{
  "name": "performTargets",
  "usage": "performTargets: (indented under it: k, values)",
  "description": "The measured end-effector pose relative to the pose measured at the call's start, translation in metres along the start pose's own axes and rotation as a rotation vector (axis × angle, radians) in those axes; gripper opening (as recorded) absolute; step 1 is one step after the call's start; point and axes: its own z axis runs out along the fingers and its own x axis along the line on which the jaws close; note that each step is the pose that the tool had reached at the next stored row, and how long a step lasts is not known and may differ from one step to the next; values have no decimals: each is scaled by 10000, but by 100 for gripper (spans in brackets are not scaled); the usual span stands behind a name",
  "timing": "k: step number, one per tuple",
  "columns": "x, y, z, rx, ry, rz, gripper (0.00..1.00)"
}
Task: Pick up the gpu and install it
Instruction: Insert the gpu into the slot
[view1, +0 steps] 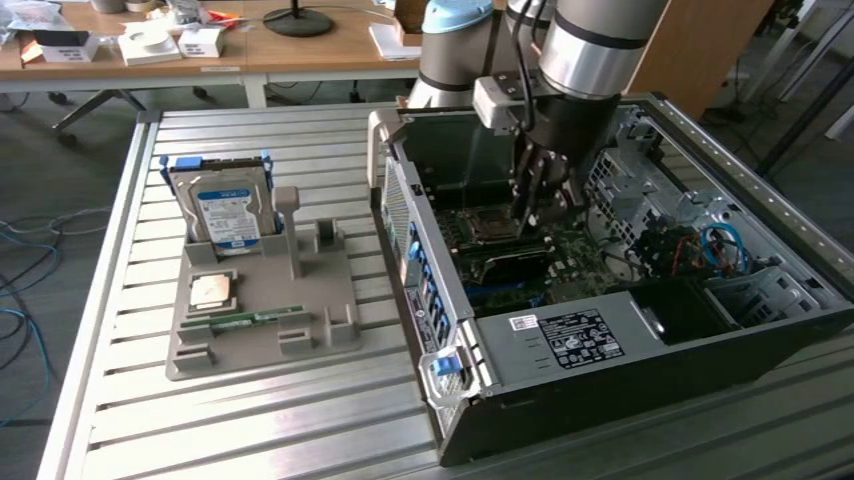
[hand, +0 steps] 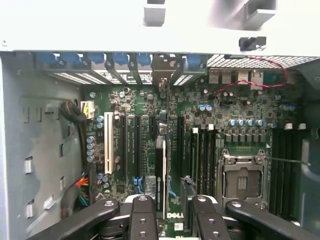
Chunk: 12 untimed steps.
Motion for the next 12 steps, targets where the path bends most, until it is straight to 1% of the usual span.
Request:
performTargets:
  k: [6, 9, 12]
  values:
    - [-3, 0, -108, 1, -1, -1, 34]
    - [-4, 0, -134, 1, -1, 0, 34]
    - [-4, 0, -136, 1, -3, 0, 34]
